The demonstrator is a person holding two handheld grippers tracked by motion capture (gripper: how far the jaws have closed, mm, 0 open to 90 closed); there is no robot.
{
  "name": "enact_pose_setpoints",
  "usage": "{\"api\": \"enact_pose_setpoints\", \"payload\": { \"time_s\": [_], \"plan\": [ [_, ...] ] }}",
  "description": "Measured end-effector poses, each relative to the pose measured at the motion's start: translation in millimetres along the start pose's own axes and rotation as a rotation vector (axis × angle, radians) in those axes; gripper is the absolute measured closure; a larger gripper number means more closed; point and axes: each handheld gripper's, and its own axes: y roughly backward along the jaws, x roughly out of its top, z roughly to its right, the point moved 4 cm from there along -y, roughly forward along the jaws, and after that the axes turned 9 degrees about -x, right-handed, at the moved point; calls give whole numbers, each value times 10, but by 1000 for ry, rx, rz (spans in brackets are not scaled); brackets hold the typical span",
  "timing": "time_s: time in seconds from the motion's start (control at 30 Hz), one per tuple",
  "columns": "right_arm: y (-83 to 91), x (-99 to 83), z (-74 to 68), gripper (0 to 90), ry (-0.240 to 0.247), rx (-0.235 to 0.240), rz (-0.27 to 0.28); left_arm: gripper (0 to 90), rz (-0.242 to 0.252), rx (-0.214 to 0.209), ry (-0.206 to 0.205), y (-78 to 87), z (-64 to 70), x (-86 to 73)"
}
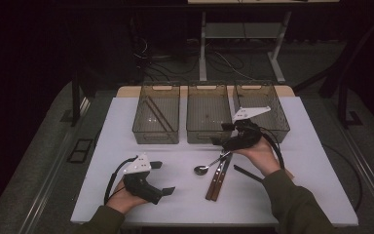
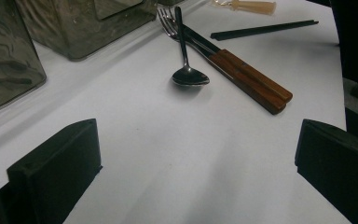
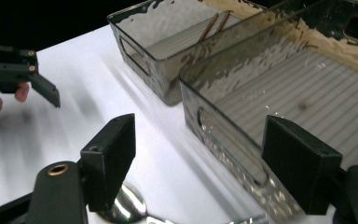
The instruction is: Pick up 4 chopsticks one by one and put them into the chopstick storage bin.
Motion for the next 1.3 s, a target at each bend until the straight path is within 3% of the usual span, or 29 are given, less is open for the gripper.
{"api": "enact_pose_setpoints", "payload": {
  "time_s": [0.73, 1.0, 1.2, 1.3],
  "plan": [
    [521, -666, 141, 264, 0, -29, -65, 0, -11, 4, -11, -11, 15, -6],
    [721, -882, 204, 303, -19, -43, -79, 0, -20, 12, -20, -7, -31, 0],
    [856, -1037, 270, 350, -40, -50, -87, 0, -33, 2, -50, 36, -80, 23],
    [928, -1119, 300, 408, -56, -42, -102, 0, -35, 17, -35, 91, -134, -8]
  ]
}}
